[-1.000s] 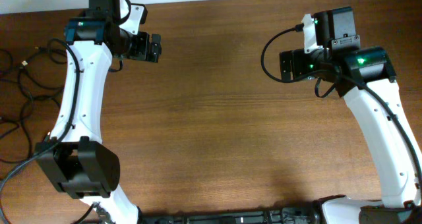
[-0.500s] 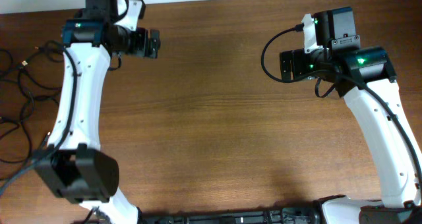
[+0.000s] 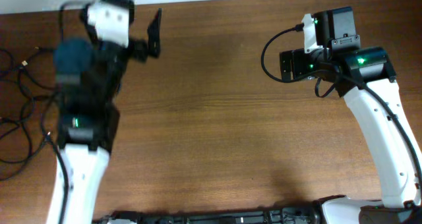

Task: Untangle cables

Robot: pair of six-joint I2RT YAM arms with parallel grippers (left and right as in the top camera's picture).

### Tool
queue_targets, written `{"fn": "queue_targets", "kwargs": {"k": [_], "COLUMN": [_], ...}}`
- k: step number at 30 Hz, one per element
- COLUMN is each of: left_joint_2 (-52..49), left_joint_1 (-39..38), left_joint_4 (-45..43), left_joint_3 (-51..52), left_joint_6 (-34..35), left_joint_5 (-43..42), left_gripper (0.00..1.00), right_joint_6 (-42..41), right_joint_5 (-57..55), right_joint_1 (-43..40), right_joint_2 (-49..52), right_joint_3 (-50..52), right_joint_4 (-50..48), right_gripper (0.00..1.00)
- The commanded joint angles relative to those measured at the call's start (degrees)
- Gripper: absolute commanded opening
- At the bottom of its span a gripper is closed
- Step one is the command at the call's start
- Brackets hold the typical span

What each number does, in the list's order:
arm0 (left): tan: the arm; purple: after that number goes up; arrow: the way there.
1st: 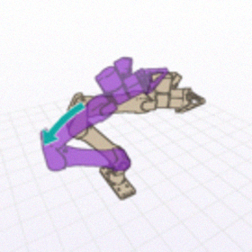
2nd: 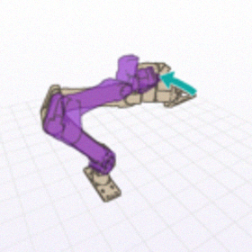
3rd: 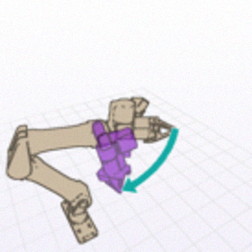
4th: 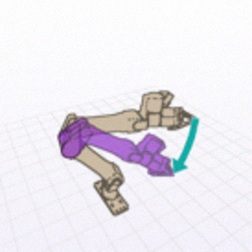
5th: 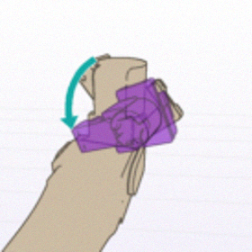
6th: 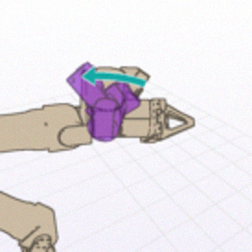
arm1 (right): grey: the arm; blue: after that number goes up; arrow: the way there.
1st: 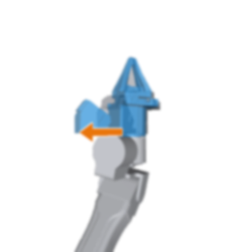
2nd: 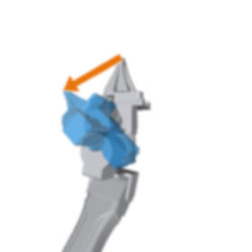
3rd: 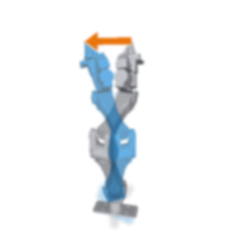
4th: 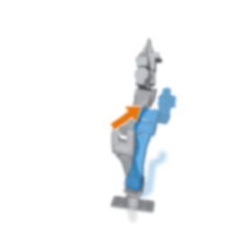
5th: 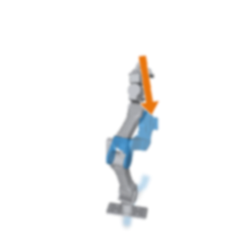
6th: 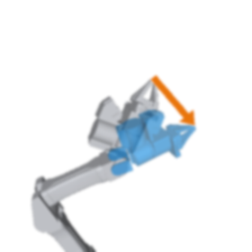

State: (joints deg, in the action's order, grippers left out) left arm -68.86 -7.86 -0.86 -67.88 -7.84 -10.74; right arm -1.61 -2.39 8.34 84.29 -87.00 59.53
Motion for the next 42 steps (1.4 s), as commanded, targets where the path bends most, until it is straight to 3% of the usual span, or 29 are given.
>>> {"fn": "queue_targets", "kwargs": {"k": [1, 5, 10, 19, 30, 36, 40, 42], "left_joint_2": [8.61, 14.86, 20.33, 29.16, 37.13, 44.41, 50.97, 54.42], "left_joint_1": [-0.02, -0.02, -0.02, -0.02, 0.02, 0.02, 0.04, 0.04], "left_joint_4": [-10.01, -25.97, -44.63, -62.01, -43.04, -26.93, -12.79, -6.38], "left_joint_3": [14.91, 30.25, 48.15, 67.38, 67.34, 67.34, 67.36, 67.36], "left_joint_6": [4.02, 6.62, 13.73, 16.17, 16.17, 16.44, 26.38, 27.32], "left_joint_5": [-0.39, -0.07, 6.86, 13.75, 17.07, 19.37, 26.32, 27.17], "left_gripper": [0.99, 0.99, 0.99, 0.99, 0.99, 0.99, 0.99, 0.99], "right_joint_6": [-0.79, -0.79, -0.79, -0.79, -0.79, -0.81, -0.79, -0.79], "right_joint_5": [-0.90, -0.90, -0.90, -0.90, -0.90, -0.90, -0.90, -0.90], "right_joint_1": [-0.15, -0.15, -0.15, -0.15, -0.15, -0.15, -0.15, -0.15], "right_joint_2": [0.00, 0.00, 0.00, 0.00, 0.00, 0.00, 0.00, 0.00], "right_joint_3": [-1.07, -1.07, -1.07, -1.07, -1.07, -1.07, -1.07, -1.07], "right_joint_4": [-0.22, -0.22, -0.22, -0.22, -0.22, -0.22, -0.22, -0.22], "right_gripper": [0.99, 0.99, 0.99, 0.99, 0.99, 0.99, 0.99, 0.99]}}
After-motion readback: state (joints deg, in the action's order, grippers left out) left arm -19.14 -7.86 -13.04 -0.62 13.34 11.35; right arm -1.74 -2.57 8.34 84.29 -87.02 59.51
